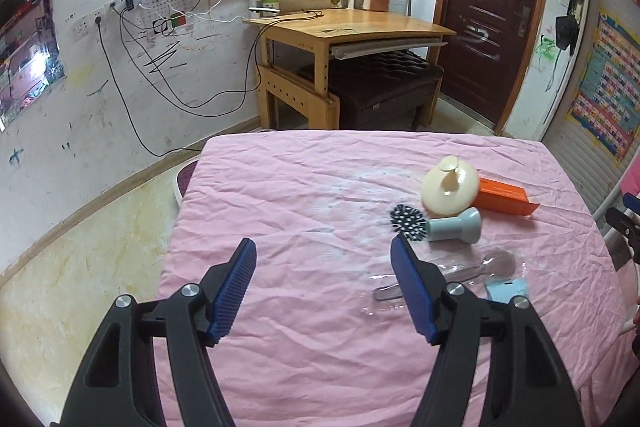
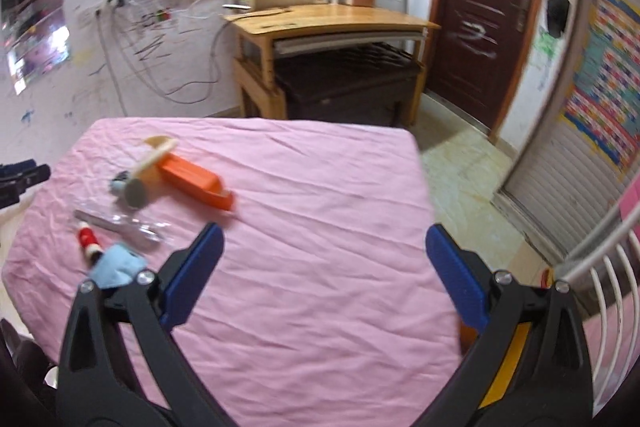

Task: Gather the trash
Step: 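Move both open tools back over the remaining trash on the table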

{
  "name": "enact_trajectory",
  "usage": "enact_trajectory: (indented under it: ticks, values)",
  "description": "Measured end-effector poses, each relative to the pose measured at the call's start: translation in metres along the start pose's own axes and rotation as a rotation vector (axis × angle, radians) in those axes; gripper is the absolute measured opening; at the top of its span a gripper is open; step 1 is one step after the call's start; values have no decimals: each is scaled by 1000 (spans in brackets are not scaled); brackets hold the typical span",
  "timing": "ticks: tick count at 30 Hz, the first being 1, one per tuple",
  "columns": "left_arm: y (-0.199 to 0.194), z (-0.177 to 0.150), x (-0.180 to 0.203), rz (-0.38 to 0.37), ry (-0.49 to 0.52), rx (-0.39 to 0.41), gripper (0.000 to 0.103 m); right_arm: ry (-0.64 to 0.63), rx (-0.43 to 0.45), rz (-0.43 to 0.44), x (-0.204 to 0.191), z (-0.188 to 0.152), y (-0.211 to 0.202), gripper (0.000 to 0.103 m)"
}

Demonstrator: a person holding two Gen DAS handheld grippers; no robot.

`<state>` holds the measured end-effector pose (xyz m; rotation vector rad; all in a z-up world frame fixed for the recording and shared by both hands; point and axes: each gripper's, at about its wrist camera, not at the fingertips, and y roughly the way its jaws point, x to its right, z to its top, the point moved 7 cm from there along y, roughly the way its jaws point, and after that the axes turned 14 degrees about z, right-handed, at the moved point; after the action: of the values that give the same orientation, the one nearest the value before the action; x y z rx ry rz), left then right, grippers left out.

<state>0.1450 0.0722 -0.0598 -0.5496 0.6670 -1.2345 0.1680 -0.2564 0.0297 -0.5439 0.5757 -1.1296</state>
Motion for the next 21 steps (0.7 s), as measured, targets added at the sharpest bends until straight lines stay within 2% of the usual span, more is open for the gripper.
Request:
enact_trajectory:
  ticks: [9, 21]
  values:
    - [2, -4, -36, 13, -49, 0, 66, -63, -28, 40, -49, 15, 22, 97]
    - [9, -7, -55, 13, -82, -3, 66, -80, -40, 37, -60, 16, 25, 97]
